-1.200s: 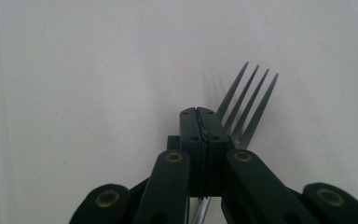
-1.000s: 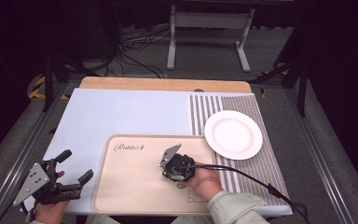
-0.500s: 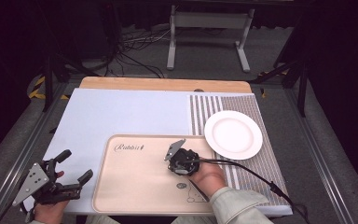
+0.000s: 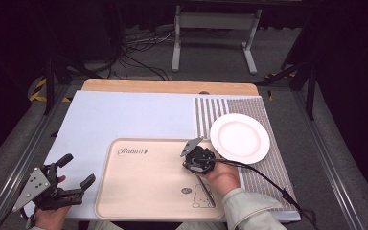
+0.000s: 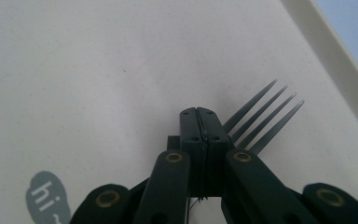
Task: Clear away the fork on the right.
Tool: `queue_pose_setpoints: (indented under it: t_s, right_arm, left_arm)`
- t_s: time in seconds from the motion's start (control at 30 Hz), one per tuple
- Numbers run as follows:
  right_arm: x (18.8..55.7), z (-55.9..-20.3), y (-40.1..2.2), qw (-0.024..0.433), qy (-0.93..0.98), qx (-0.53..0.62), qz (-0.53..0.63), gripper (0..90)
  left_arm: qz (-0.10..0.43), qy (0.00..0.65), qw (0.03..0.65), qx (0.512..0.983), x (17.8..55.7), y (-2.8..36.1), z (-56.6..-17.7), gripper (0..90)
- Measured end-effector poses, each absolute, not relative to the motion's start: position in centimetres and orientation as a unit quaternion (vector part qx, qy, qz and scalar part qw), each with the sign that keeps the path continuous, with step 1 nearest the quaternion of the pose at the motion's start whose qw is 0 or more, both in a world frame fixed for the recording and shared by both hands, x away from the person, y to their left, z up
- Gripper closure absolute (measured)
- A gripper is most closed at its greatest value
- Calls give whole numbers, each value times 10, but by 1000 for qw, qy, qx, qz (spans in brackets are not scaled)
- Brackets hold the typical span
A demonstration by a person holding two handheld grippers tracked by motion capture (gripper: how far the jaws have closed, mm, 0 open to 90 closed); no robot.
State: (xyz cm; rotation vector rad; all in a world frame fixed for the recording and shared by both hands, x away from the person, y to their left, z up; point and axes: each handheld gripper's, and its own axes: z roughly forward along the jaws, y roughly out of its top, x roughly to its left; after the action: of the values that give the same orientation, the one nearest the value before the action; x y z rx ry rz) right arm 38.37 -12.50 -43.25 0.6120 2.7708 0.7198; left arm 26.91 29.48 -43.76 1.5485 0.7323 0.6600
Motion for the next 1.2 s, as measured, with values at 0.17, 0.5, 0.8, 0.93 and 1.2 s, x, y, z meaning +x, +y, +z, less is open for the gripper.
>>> queue_pose_setpoints:
  t_s: [0.17, 0.5, 0.8, 0.93, 1.2]
  right_arm:
    - [386, -432, -135, 112, 938, 221, 242, 900]
    - [390, -431, -149, 118, 934, 242, 236, 900]
    - [393, -431, -163, 119, 927, 262, 239, 900]
    - [393, -430, -166, 120, 927, 265, 235, 900]
    - [393, -431, -172, 120, 924, 273, 239, 900]
  left_arm:
    - [285, 317, 607, 670, 269, 294, -438, 15]
    - [285, 317, 607, 670, 269, 295, -438, 15]
    - [284, 317, 607, 671, 269, 294, -438, 15]
    - [283, 318, 606, 672, 269, 294, -438, 16]
    - [283, 318, 605, 673, 270, 294, -439, 16]
